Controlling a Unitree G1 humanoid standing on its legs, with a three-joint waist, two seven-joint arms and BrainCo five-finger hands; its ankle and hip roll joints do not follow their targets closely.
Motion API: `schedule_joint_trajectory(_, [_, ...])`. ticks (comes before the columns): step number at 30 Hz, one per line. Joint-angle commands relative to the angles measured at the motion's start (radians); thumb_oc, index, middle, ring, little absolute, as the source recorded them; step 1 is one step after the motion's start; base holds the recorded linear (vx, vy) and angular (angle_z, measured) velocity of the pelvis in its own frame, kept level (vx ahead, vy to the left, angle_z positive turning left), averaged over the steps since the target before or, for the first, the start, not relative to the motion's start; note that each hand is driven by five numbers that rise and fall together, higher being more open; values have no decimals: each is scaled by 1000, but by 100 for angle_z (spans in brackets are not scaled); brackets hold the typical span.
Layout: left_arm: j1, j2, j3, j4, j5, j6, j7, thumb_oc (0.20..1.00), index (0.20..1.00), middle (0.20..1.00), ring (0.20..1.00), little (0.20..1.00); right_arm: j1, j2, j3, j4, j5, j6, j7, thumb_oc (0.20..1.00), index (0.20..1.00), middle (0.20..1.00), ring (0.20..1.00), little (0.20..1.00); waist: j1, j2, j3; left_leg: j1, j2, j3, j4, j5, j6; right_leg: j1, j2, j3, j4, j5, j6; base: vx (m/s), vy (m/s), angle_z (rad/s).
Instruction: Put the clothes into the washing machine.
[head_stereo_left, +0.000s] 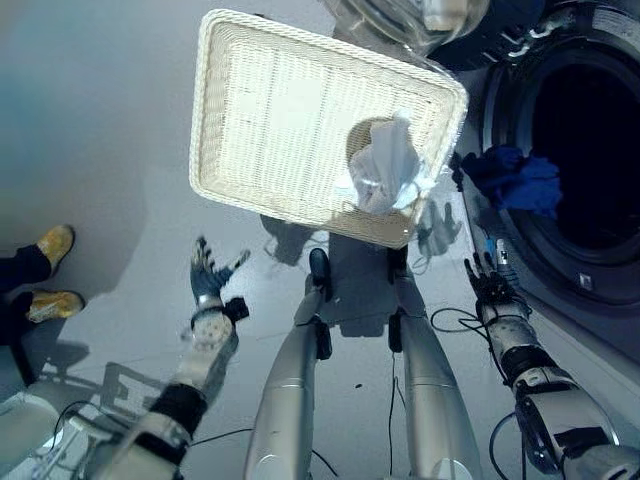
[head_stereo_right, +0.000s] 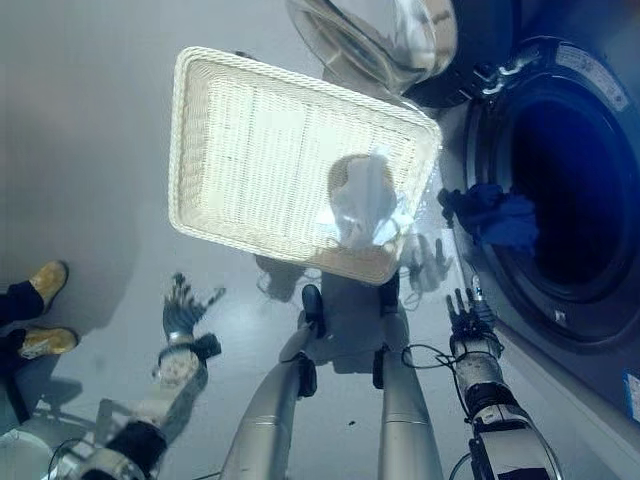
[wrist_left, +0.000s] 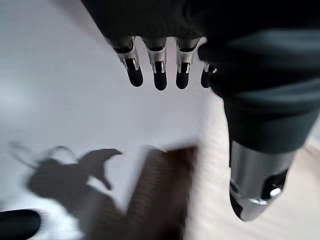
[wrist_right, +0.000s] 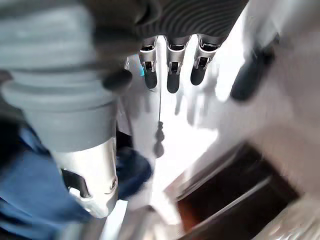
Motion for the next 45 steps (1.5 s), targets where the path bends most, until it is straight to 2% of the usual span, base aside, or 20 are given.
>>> schedule_joint_trajectory(1, [22, 5, 54, 11, -74, -63, -34, 1000, 1000, 1000, 1000, 1000, 16, -58, 78, -115, -441, -197, -187, 1000, 1000, 1000, 1000, 1000, 11, 86, -21, 0, -74, 0, -52, 21, -16, 9, 19, -94, 122, -151, 43, -2, 31, 10])
schedule_joint_trajectory(3, [50, -20, 80, 43, -68, -69, -49, 1000, 1000, 1000, 1000, 1000, 34, -53, 117, -194, -584, -227, -262, 1000, 1000, 1000, 1000, 1000, 11, 83, -21, -2, -72, 0, -47, 22, -19, 10, 18, -100, 131, -160, 37, -5, 26, 15])
schedule_joint_trajectory(5, [59, -24, 84, 50, -69, -72, -53, 1000, 1000, 1000, 1000, 1000, 49, -52, 134, -233, -613, -233, -290, 1000, 1000, 1000, 1000, 1000, 11, 81, -21, -3, -71, 0, -46, 22, -20, 8, 19, -101, 137, -164, 35, -4, 24, 14])
schedule_joint_trajectory(9, [105, -51, 110, 74, -64, -70, -69, 1000, 1000, 1000, 1000, 1000, 158, -32, 190, -421, -810, -268, -409, 1000, 1000, 1000, 1000, 1000, -5, 69, -21, -1, -69, 4, -48, 26, -19, 9, 25, -98, 146, -173, 26, -6, 60, 10])
schedule_joint_trajectory(10, [121, -70, 117, 82, -61, -67, -69, 1000, 1000, 1000, 1000, 1000, 227, -17, 216, -535, -967, -298, -510, 1000, 1000, 1000, 1000, 1000, -21, 60, -21, -3, -68, 9, -43, 26, -16, 4, 29, -89, 153, -174, 24, 1, 94, 6])
schedule_joint_trajectory(11, [127, -74, 118, 84, -64, -69, -72, 1000, 1000, 1000, 1000, 1000, 246, -13, 221, -564, -1017, -308, -542, 1000, 1000, 1000, 1000, 1000, -25, 57, -21, -2, -68, 11, -42, 25, -15, 4, 30, -87, 153, -174, 24, 4, 135, 11])
schedule_joint_trajectory(12, [140, -87, 119, 82, -66, -67, -80, 1000, 1000, 1000, 1000, 1000, 286, -13, 234, -650, -1182, -325, -653, 1000, 1000, 1000, 1000, 1000, -37, 52, -21, 2, -66, 16, -45, 25, -12, 5, 31, -82, 153, -173, 26, 0, 83, 13])
schedule_joint_trajectory(13, [144, -90, 119, 81, -64, -67, -80, 1000, 1000, 1000, 1000, 1000, 294, -16, 236, -672, -1235, -319, -683, 1000, 1000, 1000, 1000, 1000, -39, 51, -21, 2, -66, 17, -45, 25, -11, 4, 32, -81, 153, -173, 27, -4, 106, 12])
schedule_joint_trajectory(16, [165, -118, 115, 76, -75, -70, -104, 1000, 1000, 1000, 1000, 1000, 341, -57, 249, -829, -1571, -295, -879, 1000, 1000, 1000, 1000, 1000, -59, 47, -21, 9, -64, 28, -56, 26, -6, 1, 36, -68, 150, -167, 37, -3, 114, 0])
schedule_joint_trajectory(18, [167, -122, 116, 84, -83, -73, -121, 1000, 1000, 1000, 1000, 1000, 340, -72, 258, -858, -1669, -279, -919, 1000, 1000, 1000, 1000, 1000, -63, 46, -21, 10, -63, 31, -59, 27, -5, 0, 36, -65, 148, -165, 41, 0, 81, 2])
schedule_joint_trajectory(19, [160, -121, 112, 98, -83, -71, -136, 1000, 1000, 1000, 1000, 1000, 322, -97, 283, -862, -1775, -230, -957, 1000, 1000, 1000, 1000, 1000, -65, 47, -21, 11, -63, 33, -63, 28, -6, -2, 36, -62, 147, -164, 46, 2, 59, -2])
schedule_joint_trajectory(22, [152, -117, 110, 108, -87, -66, -147, 1000, 1000, 1000, 1000, 1000, 305, -113, 300, -856, -1822, -196, -972, 1000, 1000, 1000, 1000, 1000, -65, 48, -21, 13, -63, 34, -67, 30, -7, -1, 35, -61, 146, -164, 48, 1, 28, -5])
schedule_joint_trajectory(25, [127, -92, 106, 157, -123, -43, -217, 1000, 1000, 1000, 1000, 1000, 243, -167, 378, -790, -1930, -5, -979, 1000, 1000, 1000, 1000, 1000, -56, 52, -21, 21, -62, 29, -79, 32, -10, 3, 30, -60, 140, -162, 57, 2, 5, -1])
schedule_joint_trajectory(32, [80, -81, 59, 211, -137, -27, -279, 1000, 1000, 1000, 1000, 1000, 132, -211, 457, -666, -1958, 102, -1007, 1000, 1000, 1000, 1000, 1000, -38, 61, -21, 18, -66, 18, -86, 37, -8, 3, 24, -72, 136, -160, 61, 1, -7, 4])
schedule_joint_trajectory(35, [37, -74, 9, 229, -141, -7, -304, 1000, 1000, 1000, 1000, 1000, 0, -233, 535, -527, -1908, 213, -919, 1000, 1000, 1000, 1000, 1000, -12, 70, -21, 11, -75, -2, -84, 41, -10, 5, 18, -86, 133, -157, 63, 4, -45, 12])
schedule_joint_trajectory(38, [17, -69, -10, 236, -146, 4, -309, 1000, 1000, 1000, 1000, 1000, -60, -231, 581, -447, -1871, 262, -872, 1000, 1000, 1000, 1000, 1000, 4, 73, -21, 6, -80, -12, -81, 44, -9, 5, 14, -95, 133, -156, 61, 6, -47, 13])
schedule_joint_trajectory(39, [-3, -63, -28, 242, -150, 15, -314, 1000, 1000, 1000, 1000, 1000, -121, -227, 621, -351, -1861, 324, -829, 1000, 1000, 1000, 1000, 1000, 20, 78, -21, -1, -81, -19, -78, 46, -8, 3, 9, -107, 136, -155, 61, 8, -53, 10])
schedule_joint_trajectory(40, [-3, -63, -28, 242, -150, 15, -314, 1000, 1000, 1000, 1000, 1000, -121, -227, 621, -351, -1861, 324, -829, 1000, 1000, 1000, 1000, 1000, 20, 78, -21, -1, -81, -19, -78, 46, -8, 3, 9, -107, 136, -155, 61, 18, -75, 18])
schedule_joint_trajectory(41, [-24, -63, -49, 247, -150, 21, -315, 1000, 1000, 1000, 1000, 1000, -173, -216, 648, -254, -1841, 349, -805, 1000, 1000, 1000, 1000, 1000, 35, 84, -21, -9, -82, -24, -73, 48, -7, -2, 4, -119, 141, -156, 60, 13, -42, 17])
schedule_joint_trajectory(45, [-50, -63, -73, 254, -150, 24, -320, 1000, 1000, 1000, 1000, 1000, -238, -199, 659, -136, -1822, 412, -723, 1000, 1000, 1000, 1000, 1000, 54, 92, -21, -22, -86, -30, -68, 50, -3, -10, 0, -134, 147, -156, 57, 13, -50, 22])
